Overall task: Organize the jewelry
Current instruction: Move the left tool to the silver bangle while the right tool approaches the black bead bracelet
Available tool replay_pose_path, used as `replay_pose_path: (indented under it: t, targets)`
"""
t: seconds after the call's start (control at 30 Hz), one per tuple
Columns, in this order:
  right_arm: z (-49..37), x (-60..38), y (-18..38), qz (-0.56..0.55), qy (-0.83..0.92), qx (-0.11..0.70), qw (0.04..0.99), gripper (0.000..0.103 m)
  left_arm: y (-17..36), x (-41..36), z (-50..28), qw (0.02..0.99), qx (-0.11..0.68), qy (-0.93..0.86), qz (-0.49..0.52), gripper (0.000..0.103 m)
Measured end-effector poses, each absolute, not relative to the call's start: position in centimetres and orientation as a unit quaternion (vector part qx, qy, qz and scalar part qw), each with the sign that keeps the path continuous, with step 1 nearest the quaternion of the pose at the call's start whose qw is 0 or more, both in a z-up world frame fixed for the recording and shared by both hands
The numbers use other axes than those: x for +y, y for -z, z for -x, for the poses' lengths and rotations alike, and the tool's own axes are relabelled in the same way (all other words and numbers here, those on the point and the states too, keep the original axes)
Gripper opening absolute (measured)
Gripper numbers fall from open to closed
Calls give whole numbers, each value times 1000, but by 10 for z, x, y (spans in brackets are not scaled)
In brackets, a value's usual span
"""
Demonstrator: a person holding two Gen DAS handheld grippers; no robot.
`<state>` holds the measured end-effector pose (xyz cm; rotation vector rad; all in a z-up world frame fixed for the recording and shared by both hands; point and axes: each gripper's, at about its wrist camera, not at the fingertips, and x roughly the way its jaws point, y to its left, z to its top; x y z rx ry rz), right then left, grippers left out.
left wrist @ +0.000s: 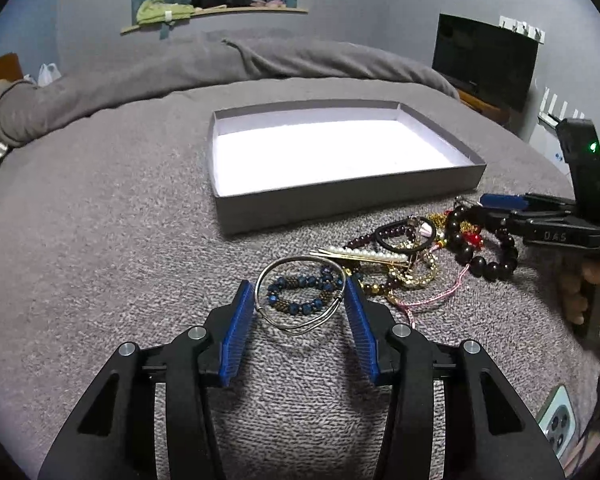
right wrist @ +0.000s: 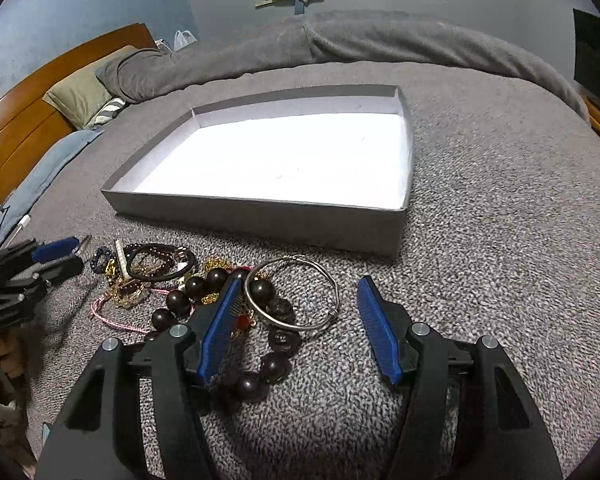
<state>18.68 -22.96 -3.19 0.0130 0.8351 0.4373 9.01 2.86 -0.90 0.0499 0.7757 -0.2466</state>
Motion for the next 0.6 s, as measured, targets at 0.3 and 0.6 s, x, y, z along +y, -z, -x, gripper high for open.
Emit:
replay_pose_path:
  t: [0.3, 0.6]
  targets:
    - [-157, -245, 22, -14, -206, 380, 901, 61, 1, 38, -91, 925, 365, 109, -8, 48]
    - [-146, -238, 29, -9, -231, 395, 889, 61, 2, 34, -90, 925, 362, 115, -11, 48]
